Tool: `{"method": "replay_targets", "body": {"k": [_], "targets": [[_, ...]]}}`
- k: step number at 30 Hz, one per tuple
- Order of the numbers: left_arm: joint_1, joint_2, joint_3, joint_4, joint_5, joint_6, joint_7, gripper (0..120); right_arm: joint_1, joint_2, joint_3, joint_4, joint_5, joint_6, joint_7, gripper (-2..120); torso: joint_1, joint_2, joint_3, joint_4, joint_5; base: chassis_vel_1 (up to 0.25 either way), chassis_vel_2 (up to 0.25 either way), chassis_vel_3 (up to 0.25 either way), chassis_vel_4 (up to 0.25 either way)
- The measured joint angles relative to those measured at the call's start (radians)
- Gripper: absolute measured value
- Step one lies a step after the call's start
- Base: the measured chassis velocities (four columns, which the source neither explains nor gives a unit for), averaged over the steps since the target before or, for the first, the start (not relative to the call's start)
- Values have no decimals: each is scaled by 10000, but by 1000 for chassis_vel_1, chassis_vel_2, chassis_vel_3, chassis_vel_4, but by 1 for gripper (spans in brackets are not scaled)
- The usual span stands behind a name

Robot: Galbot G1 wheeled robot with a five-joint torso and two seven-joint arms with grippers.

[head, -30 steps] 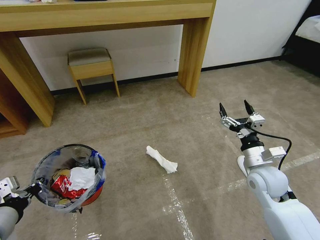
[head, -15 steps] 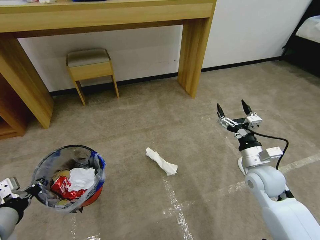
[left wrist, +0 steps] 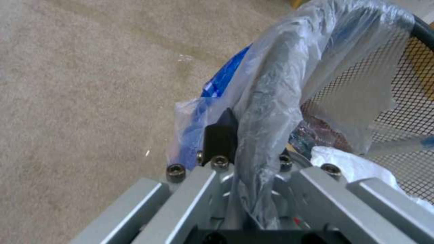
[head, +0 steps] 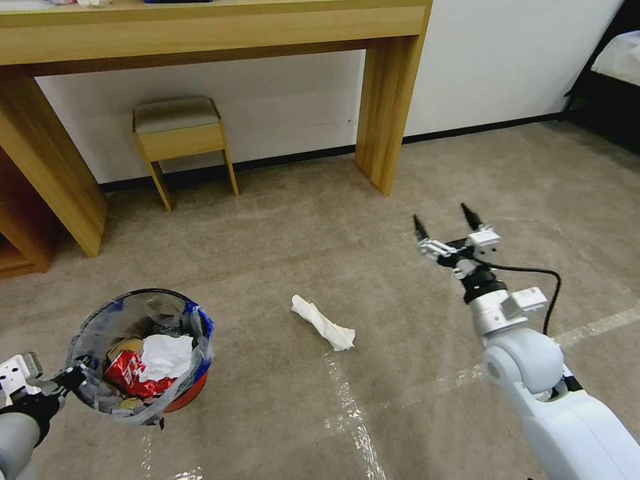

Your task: Pick up the trash bin and place the garbage on the floor into it.

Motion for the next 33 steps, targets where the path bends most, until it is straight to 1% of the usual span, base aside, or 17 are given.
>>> {"method": "replay_targets", "body": {"k": [3,4,5,7,10,12,15,17,21,23,25,27,28,30,31,32,33], "targets": [[30,3,0,-52,-6,0,0,1,403,-152,-460,103,281,-631,5,100,0,0,0,2,1,0,0,0,0],[67,7,-1,-120,-11,0,-5,1,769,-350,-896,249,769,-1302,-55,100,0,0,0,0,0,0,0,0,0],[67,7,-1,-120,-11,0,-5,1,769,-350,-896,249,769,-1302,-55,100,0,0,0,0,0,0,0,0,0],[95,0,-1,-163,-12,2,-9,1,1197,-569,-1493,310,1141,-1818,-244,100,0,0,0,-2,-1,0,0,0,0],[105,-13,4,-182,-9,5,-13,1,1483,-650,-1875,310,1334,-2068,-269,100,0,0,0,-2,0,0,0,0,0],[113,-66,38,-255,4,17,-34,1,2501,-709,-3072,314,2159,-3114,-239,100,0,0,0,0,0,0,0,0,0],[119,-88,46,-276,7,22,-41,1,2937,-698,-3537,305,2463,-3511,-142,100,0,0,0,-2,0,0,0,0,0],[139,-160,64,-329,25,31,-50,1,4236,-608,-5063,-60,2909,-4033,25,100,0,0,0,5,-2,0,0,0,0],[165,-208,68,-337,57,36,-52,1,4804,-546,-5833,-291,3154,-4444,102,100,1,-1,1,2,-1,0,0,0,0],[201,-264,68,-340,114,37,-47,1,5542,-396,-6889,-697,3614,-5282,390,100,0,0,1,1,0,0,0,0,0],[202,-272,69,-340,121,38,-47,1,5669,-363,-7082,-776,3669,-5433,433,100,0,-1,1,0,0,0,0,0,0],[194,-295,62,-341,129,38,-41,1,6153,-167,-7849,-1162,3820,-6008,567,100,0,0,1,0,-1,0,0,0,0],[194,-295,62,-341,129,38,-41,1,6153,-167,-7849,-1162,3820,-6008,567,100,0,0,1,0,-1,0,0,0,0],[192,-306,42,-339,130,38,-39,1,6429,52,-8431,-1516,3931,-6435,765,100,0,0,1,-1,0,0,0,0,0],[192,-306,42,-339,130,38,-39,1,6429,52,-8431,-1516,3931,-6435,765,100,0,0,1,-1,0,0,0,0,0],[191,-308,15,-323,130,38,-37,1,6604,214,-8781,-1749,3962,-6828,855,100,0,0,0,0,0,0,0,0,0],[191,-308,15,-323,130,38,-37,1,6604,214,-8781,-1749,3962,-6828,855,100,0,0,0,0,0,0,0,0,0]]}}
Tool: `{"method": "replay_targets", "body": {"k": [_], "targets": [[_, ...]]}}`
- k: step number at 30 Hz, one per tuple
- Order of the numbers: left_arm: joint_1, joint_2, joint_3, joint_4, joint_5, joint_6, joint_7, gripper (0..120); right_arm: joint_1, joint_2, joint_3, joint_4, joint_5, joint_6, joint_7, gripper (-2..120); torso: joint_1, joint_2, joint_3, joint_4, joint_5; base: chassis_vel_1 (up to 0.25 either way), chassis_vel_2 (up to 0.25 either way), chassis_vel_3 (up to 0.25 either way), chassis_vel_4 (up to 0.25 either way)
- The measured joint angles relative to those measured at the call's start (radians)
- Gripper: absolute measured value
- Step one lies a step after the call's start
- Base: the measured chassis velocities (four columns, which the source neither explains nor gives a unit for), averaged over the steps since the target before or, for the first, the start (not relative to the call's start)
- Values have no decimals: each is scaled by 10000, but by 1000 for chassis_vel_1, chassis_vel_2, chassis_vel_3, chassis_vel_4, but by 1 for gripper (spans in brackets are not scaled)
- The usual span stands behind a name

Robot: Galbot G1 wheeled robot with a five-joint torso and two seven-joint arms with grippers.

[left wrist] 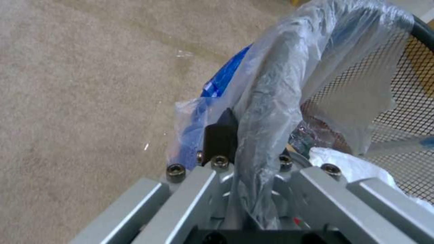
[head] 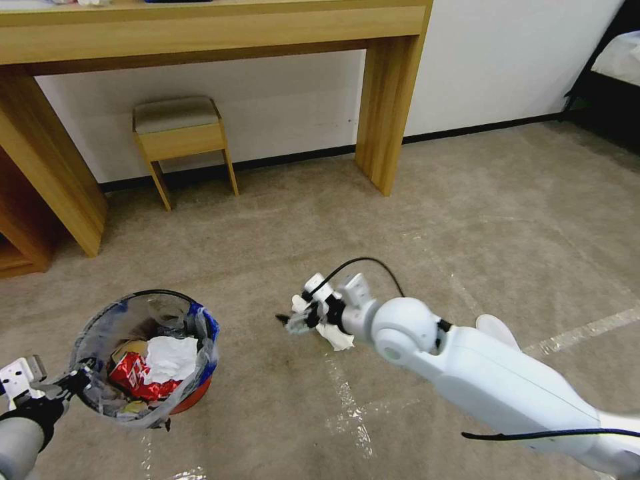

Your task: Pick up the trash bin and place the garbage on the floor into it.

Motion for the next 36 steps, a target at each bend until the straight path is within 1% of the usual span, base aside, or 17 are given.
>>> {"method": "replay_targets", "body": {"k": [2,7,8,14,15,16,17,18,22,25,27,29,34,36], "targets": [[2,0,-36,27,-1,0,2,1,208,185,-425,-321,-56,-172,7,100,0,0,0,1,0,0,0,0,0],[2,-19,-55,55,-3,0,3,1,359,340,-749,-691,-332,-201,-59,100,0,0,0,1,0,0,0,0,0],[2,-36,-56,68,-3,0,6,1,422,417,-876,-952,-544,-201,-171,100,0,0,0,1,0,0,0,0,0],[20,-60,-64,87,-3,-2,12,1,492,539,-1005,-1543,-1008,-200,-460,100,0,0,0,1,0,0,0,0,0],[36,-65,-71,95,-3,-6,15,1,499,598,-1026,-1868,-1250,-195,-651,100,0,0,0,1,1,0,0,0,0],[64,-68,-86,109,-1,-8,19,1,501,713,-1027,-2375,-1635,-178,-898,100,0,0,0,0,0,0,0,0,0],[64,-68,-86,109,-1,-8,19,1,501,713,-1027,-2375,-1635,-178,-898,100,0,0,0,0,0,0,0,0,0],[88,-68,-95,115,-1,-10,23,1,495,836,-1000,-2784,-1861,-165,-1041,100,0,0,0,1,2,0,0,0,0],[126,-72,-100,138,7,-15,35,1,415,946,-805,-3312,-2215,-145,-1161,100,0,0,-1,2,1,0,0,0,0],[112,-72,-100,161,11,-18,35,1,369,902,-745,-3346,-2263,-141,-1149,100,0,0,-1,2,1,0,0,0,0],[41,-53,-66,205,16,-24,39,1,173,713,-581,-3349,-2276,-131,-1000,100,0,0,-1,-3,1,0,0,0,0],[17,-51,-52,207,15,-25,43,1,84,709,-524,-3450,-2297,-126,-942,100,0,0,-1,0,1,0,0,0,0],[34,-17,-44,215,13,-27,46,1,-97,843,-297,-3971,-2434,-108,-960,100,0,0,-1,0,1,0,0,0,0],[79,-8,-50,216,11,-29,47,1,-188,1009,-158,-4378,-2526,7,-1071,100,0,0,-1,0,1,0,0,0,0]]}}
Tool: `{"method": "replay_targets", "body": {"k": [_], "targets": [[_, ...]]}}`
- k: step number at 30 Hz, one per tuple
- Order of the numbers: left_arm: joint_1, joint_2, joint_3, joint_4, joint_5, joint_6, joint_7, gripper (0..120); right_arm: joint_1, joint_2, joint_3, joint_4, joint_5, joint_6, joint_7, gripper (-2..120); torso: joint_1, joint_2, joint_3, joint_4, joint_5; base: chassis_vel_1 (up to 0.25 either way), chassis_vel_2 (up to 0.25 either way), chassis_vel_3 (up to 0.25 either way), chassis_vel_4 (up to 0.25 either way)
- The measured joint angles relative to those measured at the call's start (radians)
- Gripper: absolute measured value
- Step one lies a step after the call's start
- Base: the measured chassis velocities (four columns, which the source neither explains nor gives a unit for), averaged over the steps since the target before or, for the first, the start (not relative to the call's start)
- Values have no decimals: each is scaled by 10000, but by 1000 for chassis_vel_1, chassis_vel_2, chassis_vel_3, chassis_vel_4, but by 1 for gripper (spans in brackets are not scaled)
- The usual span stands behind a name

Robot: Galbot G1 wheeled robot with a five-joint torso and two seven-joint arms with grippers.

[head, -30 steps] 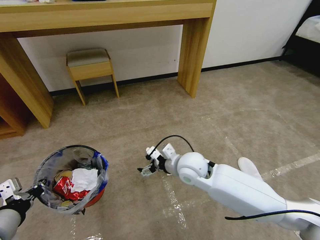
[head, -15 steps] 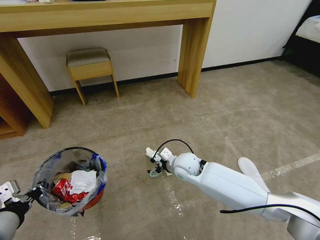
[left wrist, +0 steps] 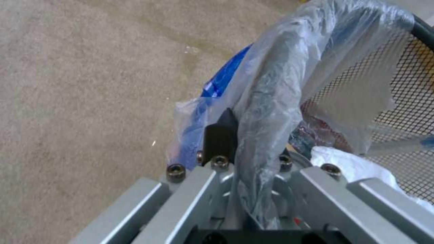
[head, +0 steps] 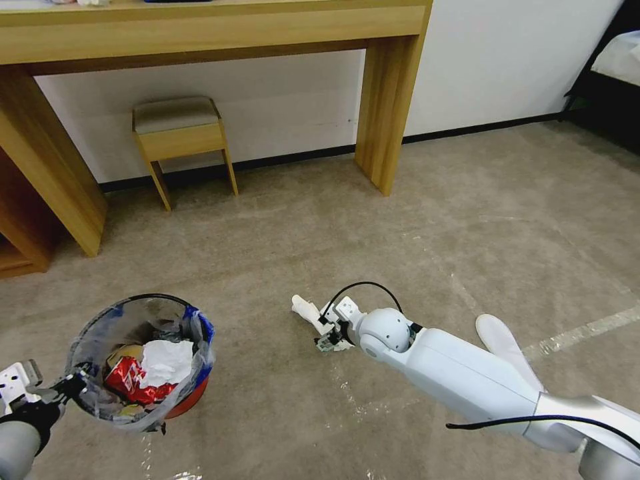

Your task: Pick up the trash bin and place the garbage on the floor into it.

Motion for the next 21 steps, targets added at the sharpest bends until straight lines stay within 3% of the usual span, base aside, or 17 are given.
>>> {"method": "replay_targets", "body": {"k": [7,12,21], "targets": [[95,56,-34,0,-7,-5,0,1,-154,520,226,-689,-154,494,-142,99,0,0,0,1,-1,0,0,0,0],[164,84,-103,-12,-35,-9,0,1,-204,907,325,-1106,-267,860,-264,90,0,0,0,2,0,0,0,0,0],[187,30,-123,-11,-40,-11,0,1,-202,1316,336,-1677,-391,1191,-319,84,0,1,0,1,-1,0,0,0,0]]}}
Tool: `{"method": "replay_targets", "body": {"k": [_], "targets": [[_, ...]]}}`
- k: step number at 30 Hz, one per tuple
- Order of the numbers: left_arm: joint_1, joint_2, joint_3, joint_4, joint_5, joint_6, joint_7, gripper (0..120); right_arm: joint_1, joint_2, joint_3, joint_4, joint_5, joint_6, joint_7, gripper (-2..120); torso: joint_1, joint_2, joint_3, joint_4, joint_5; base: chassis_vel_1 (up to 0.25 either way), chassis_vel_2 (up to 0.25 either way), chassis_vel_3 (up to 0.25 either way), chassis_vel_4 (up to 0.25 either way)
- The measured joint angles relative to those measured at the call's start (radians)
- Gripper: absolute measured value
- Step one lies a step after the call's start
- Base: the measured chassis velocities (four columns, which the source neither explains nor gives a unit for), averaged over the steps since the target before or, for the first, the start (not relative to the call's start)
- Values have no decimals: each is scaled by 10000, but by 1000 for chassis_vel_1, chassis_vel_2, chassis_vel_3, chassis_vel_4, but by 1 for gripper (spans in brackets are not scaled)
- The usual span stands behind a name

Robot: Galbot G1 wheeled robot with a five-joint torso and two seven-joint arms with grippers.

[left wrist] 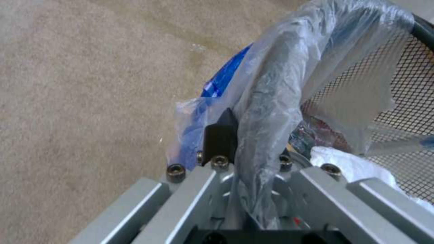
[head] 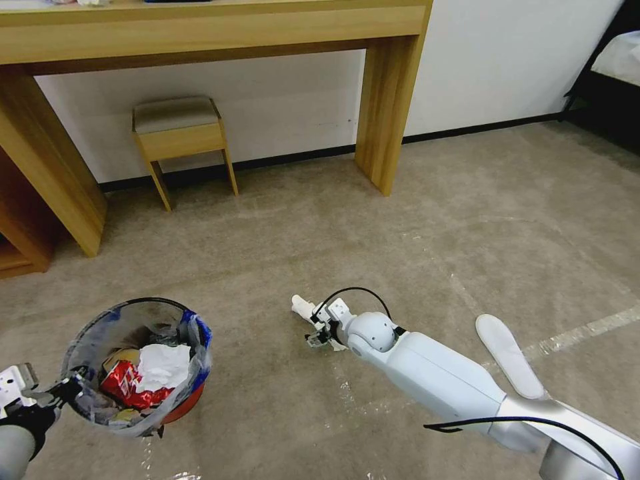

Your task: Pick up the trash bin and place the garbage on the floor into it.

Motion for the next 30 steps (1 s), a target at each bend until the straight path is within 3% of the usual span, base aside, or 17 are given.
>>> {"method": "replay_targets", "body": {"k": [5,30], "targets": [[17,-2,-9,2,3,-4,0,1,-18,140,72,-516,-127,201,-100,79,0,-1,0,0,0,0,0,0,0],[91,-9,-33,1,15,-9,10,1,2,484,365,-1950,-639,812,-428,78,0,0,0,0,1,0,0,0,0]]}}
